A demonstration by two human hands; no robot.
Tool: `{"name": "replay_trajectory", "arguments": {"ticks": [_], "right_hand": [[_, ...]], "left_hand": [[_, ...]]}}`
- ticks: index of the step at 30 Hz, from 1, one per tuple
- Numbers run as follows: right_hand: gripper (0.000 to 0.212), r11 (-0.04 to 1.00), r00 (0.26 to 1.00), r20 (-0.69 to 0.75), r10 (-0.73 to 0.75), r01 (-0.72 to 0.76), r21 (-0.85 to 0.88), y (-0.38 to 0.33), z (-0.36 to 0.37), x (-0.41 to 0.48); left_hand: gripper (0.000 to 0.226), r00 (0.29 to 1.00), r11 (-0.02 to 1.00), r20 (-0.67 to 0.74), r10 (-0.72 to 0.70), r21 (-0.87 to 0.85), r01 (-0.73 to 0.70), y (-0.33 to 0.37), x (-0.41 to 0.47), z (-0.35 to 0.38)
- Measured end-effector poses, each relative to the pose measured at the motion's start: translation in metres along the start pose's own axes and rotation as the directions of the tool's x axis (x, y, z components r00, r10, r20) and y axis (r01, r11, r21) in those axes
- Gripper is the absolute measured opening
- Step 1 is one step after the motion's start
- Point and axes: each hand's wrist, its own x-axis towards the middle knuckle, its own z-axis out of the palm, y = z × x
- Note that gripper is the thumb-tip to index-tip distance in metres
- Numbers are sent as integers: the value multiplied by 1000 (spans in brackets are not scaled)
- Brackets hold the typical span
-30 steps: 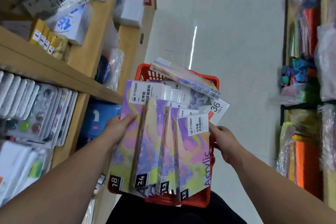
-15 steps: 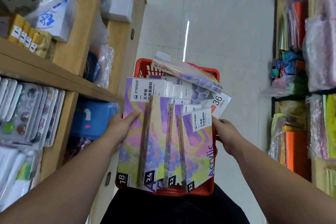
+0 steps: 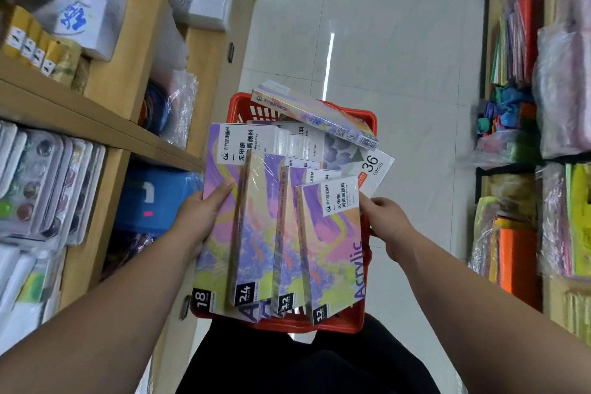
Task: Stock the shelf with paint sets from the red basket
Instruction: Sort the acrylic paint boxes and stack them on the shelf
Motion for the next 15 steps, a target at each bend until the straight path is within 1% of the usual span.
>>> {"name": "replay_trajectory", "arguments": {"ticks": [3,4,6,7,8,9,10,11,13,14,15], "right_hand": [[56,1000,1000,-9,-3,3,-15,-7,3,-13],[56,1000,1000,-10,-1,1,-16,-8,4,-18],[55,1000,999,-33,8,-8,1,-7,4,-28],[54,1000,998,-66,9,-8,14,-6,4,-34],[52,1000,993,-117,-2,5,24,-5,5,-41],[47,999,983,-178,-30,36,30,-5,6,-50],[45,997,971,-231,-70,78,26,-4,7,-58],[45,993,961,-253,-115,121,7,-3,8,-67],[42,985,964,-203,-171,165,-48,1,12,-80],[42,983,970,-162,-179,169,-73,4,14,-86],[45,981,975,-129,-183,171,-95,7,15,-89]], "left_hand": [[43,1000,1000,-2,-25,17,25,1,-6,-7],[47,1000,999,-17,-26,46,27,2,-11,-9],[70,995,986,-98,8,169,9,-1,-17,-13],[76,984,966,-166,58,260,-13,-1,-21,-15],[73,966,944,-227,122,328,-42,3,-30,-16],[63,942,927,-279,187,368,-75,7,-41,-15],[54,918,916,-305,251,382,-124,10,-53,-14],[47,900,903,-303,313,388,-184,14,-67,-11],[37,884,873,-248,397,401,-279,16,-90,-5],[36,892,862,-197,407,405,-304,16,-101,-1],[38,914,864,-137,383,403,-302,15,-111,3]]}}
